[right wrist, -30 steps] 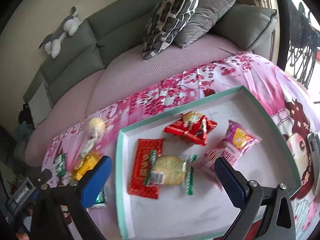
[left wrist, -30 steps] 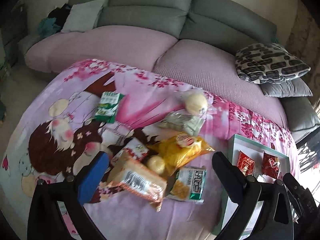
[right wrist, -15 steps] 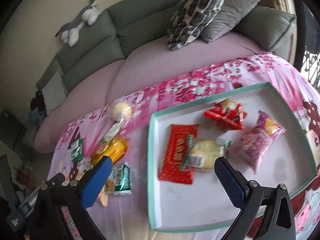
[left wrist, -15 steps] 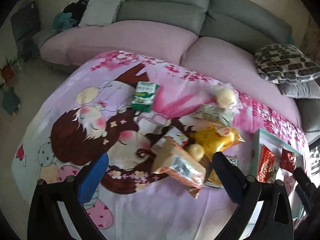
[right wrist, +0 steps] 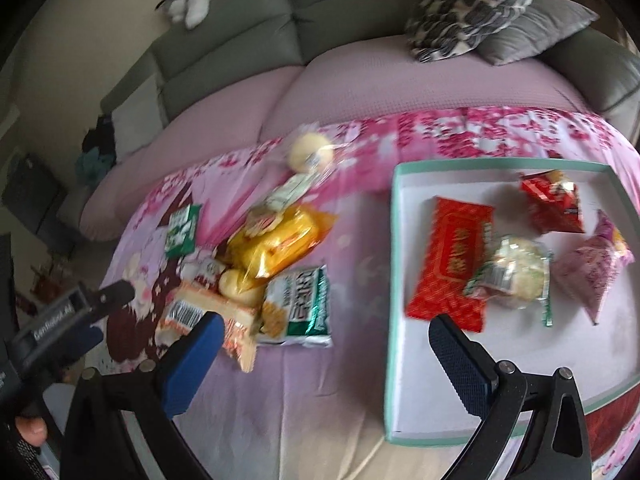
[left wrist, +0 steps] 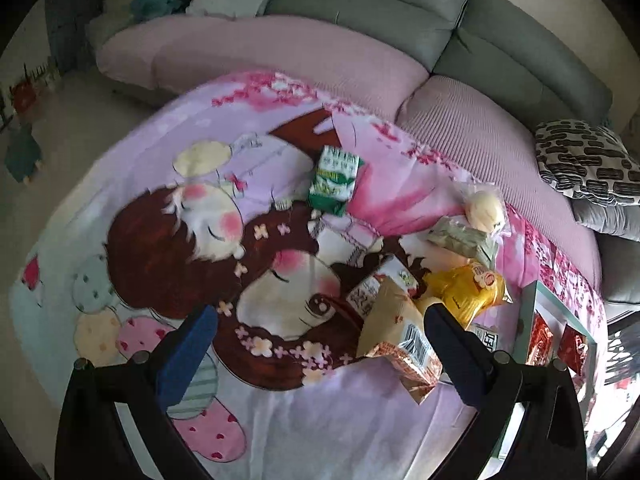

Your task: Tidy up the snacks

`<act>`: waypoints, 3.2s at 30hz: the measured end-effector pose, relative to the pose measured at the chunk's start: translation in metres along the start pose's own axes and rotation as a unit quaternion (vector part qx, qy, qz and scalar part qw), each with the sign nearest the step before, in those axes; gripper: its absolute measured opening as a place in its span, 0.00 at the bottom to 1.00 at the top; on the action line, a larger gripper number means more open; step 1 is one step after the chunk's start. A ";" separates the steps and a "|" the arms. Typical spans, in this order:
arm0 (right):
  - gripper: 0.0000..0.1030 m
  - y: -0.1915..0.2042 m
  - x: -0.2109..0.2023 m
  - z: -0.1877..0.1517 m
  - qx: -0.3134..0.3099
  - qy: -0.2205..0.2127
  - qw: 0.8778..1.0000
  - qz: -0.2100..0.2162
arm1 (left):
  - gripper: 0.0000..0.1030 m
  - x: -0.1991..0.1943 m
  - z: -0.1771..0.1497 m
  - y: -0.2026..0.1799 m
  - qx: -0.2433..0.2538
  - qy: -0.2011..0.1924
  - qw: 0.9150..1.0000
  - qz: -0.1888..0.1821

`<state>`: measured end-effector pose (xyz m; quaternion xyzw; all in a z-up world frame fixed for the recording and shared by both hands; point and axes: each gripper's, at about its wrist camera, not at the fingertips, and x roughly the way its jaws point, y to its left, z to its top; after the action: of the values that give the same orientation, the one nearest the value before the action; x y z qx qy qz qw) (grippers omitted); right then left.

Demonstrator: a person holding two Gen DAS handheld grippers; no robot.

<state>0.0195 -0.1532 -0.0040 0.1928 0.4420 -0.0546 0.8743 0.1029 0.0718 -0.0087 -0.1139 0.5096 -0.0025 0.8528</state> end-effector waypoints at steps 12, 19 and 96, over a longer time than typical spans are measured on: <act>0.99 0.028 0.043 -0.007 -0.068 0.021 0.997 -0.029 | 1.00 0.049 -0.014 -0.019 -0.022 0.085 0.995 -0.056; 0.86 0.031 0.056 -0.009 -0.073 0.037 0.996 -0.028 | 0.76 0.063 -0.016 -0.029 -0.032 0.109 0.990 -0.086; 0.55 -0.053 -0.031 0.011 0.093 -0.029 0.990 -0.100 | 0.31 0.005 -0.035 -0.094 0.029 0.082 0.966 -0.245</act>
<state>-0.0051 -0.2092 0.0116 0.2266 0.4266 -0.1877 0.8552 0.0847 -0.0269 -0.0103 -0.2101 0.5342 -0.2358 0.7841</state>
